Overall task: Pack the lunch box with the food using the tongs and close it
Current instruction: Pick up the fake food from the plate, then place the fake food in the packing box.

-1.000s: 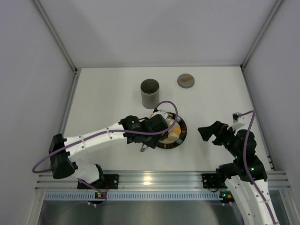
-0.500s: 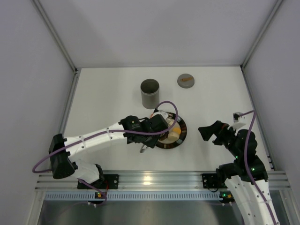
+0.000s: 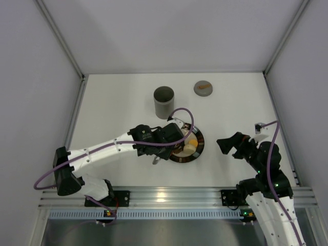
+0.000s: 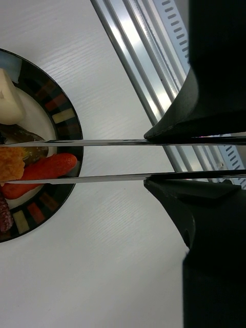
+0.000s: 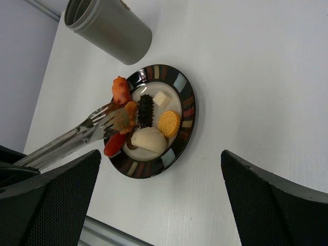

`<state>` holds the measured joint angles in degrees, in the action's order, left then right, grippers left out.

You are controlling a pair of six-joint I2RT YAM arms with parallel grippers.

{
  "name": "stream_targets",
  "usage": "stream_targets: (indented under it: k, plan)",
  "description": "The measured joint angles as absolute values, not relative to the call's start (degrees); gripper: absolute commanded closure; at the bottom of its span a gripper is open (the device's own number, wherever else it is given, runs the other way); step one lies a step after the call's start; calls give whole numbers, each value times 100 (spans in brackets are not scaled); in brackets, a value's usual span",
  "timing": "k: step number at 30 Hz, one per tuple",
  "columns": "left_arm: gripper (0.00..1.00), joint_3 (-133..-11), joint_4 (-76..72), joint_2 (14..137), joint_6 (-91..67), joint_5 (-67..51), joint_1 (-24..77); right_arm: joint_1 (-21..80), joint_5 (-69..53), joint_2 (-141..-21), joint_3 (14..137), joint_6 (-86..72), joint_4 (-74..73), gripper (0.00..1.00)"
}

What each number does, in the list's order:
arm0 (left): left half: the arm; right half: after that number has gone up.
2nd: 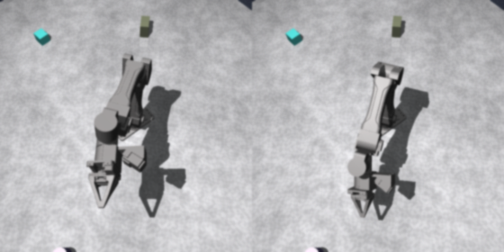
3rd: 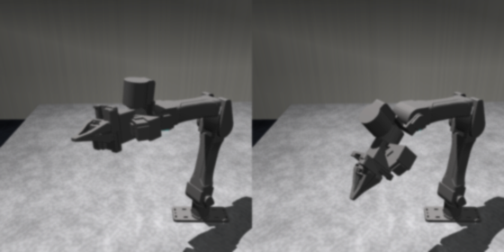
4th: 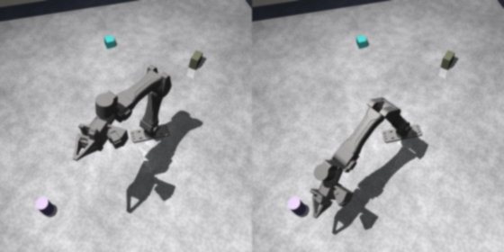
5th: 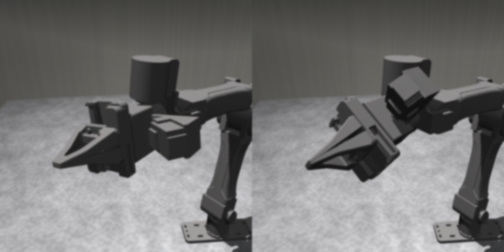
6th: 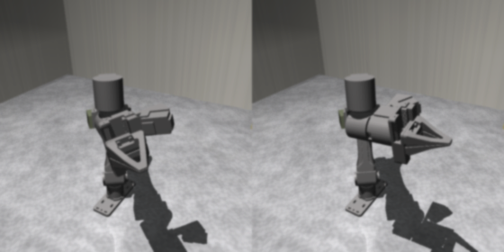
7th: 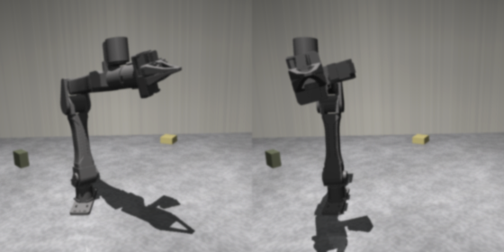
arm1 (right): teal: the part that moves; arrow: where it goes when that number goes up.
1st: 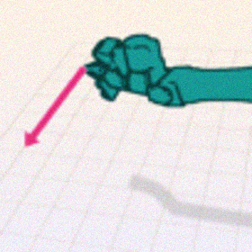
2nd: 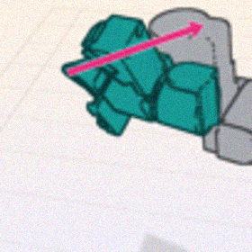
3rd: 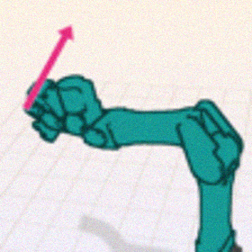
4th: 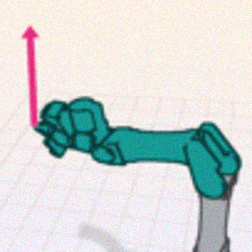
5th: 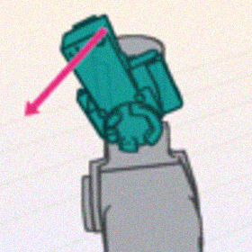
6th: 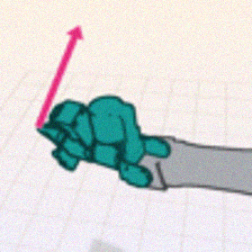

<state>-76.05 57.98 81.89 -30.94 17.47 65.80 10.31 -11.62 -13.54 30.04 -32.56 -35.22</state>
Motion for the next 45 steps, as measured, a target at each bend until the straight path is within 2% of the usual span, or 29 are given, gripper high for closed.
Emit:
stream_targets:
  k: [17,35,39,45]
  plan:
    - [83,-8029,6156,7983,-3092,1885,6580,1031,-1164,-1350,3004,-3260,-3522,0]
    - [81,-9915,6685,8003,-3026,2598,6547,1031,-1162,-1363,3006,-3258,-3522,1]
    - [80,-10440,6748,8156,-3000,2779,6289,1031,-1162,-1398,3013,-3256,-3520,1]
    - [80,-10604,6731,8418,-2860,2764,5487,1031,-1164,-1441,3017,-3253,-3522,0]
